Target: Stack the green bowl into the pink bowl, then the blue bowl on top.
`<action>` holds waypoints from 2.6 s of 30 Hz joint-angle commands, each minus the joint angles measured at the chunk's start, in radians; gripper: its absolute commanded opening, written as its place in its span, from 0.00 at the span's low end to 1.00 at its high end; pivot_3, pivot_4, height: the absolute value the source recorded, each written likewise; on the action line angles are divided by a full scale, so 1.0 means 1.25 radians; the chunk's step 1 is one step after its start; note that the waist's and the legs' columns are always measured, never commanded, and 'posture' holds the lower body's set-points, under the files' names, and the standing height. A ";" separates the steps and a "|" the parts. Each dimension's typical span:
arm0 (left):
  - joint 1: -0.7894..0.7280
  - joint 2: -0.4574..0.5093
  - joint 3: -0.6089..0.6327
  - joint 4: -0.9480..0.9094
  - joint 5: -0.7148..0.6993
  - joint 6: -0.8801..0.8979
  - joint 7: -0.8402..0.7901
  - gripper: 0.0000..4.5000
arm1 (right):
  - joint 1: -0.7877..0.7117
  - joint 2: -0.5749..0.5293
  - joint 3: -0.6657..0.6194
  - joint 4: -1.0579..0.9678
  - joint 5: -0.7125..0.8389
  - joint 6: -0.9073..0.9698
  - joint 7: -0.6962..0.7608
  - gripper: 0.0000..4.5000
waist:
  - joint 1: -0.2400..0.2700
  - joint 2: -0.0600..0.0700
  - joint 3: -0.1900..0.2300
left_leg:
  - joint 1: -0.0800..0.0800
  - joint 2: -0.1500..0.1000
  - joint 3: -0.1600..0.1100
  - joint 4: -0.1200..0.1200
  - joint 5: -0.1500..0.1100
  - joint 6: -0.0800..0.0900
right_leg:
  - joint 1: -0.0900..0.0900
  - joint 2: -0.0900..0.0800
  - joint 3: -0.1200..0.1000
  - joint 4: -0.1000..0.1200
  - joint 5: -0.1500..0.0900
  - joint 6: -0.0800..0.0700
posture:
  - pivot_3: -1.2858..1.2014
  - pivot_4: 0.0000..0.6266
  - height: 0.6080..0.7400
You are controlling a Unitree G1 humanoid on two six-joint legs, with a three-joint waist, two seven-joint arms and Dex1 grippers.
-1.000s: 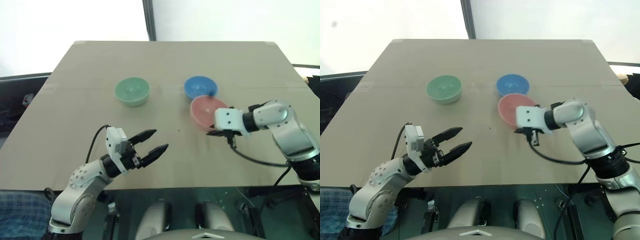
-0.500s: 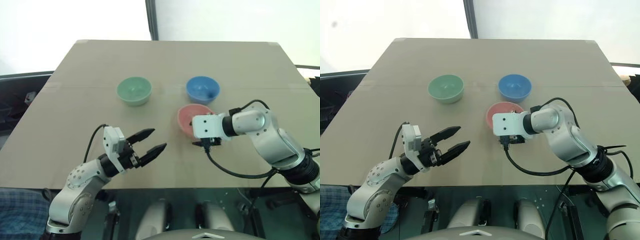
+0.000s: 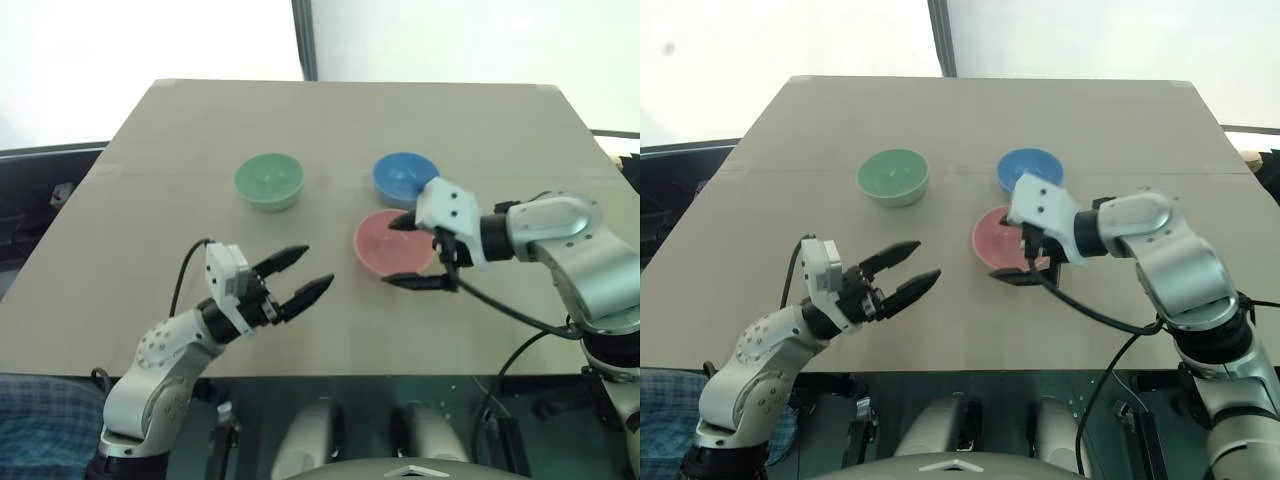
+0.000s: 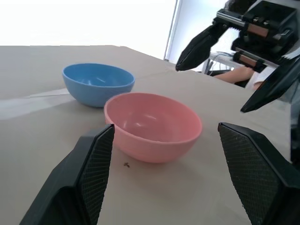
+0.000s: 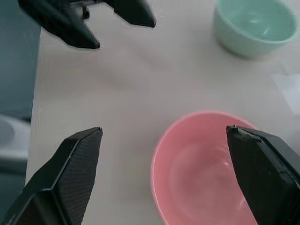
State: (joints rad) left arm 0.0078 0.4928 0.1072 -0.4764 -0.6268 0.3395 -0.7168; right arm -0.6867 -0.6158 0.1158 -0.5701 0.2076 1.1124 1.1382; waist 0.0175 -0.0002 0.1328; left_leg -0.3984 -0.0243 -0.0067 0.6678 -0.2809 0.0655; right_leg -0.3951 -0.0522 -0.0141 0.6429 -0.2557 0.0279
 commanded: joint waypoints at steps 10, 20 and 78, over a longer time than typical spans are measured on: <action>-0.363 0.175 -0.095 0.275 0.314 -0.004 0.038 0.83 | -0.135 0.027 -0.334 -0.027 0.287 0.229 -0.131 0.99 | -0.005 0.000 0.000 | -0.001 0.000 0.000 -0.002 0.002 -0.003 | -0.001 0.001 0.000 0.000 0.000 0.000 | 0.52 0.24 1.00; -0.566 0.186 -0.227 0.577 0.492 -0.141 -0.065 0.83 | -0.163 0.012 -0.429 -0.055 0.435 0.236 -0.234 0.99 | -0.004 0.000 0.001 | -0.002 -0.001 0.000 -0.002 0.002 -0.002 | -0.002 0.000 0.000 -0.001 0.000 0.000 | 0.52 0.24 1.00; -0.804 0.058 -0.310 0.604 0.371 -0.413 -0.599 0.01 | 0.128 -0.348 -0.478 -0.012 0.744 -0.026 -0.346 1.00 | -0.004 -0.004 0.002 | -0.011 0.000 0.000 0.004 0.001 0.000 | -0.007 0.001 -0.001 -0.001 0.000 0.000 | 0.52 0.24 1.00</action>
State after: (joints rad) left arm -0.9752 0.5574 -0.2700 0.3220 -0.1281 -0.1352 -1.3964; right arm -0.5129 -1.0360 -0.4695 -0.5713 1.1191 1.1041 0.7160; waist 0.0124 -0.0055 0.1352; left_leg -0.4124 -0.0244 -0.0065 0.6738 -0.2799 0.0659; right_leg -0.4035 -0.0504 -0.0159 0.6426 -0.2554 0.0285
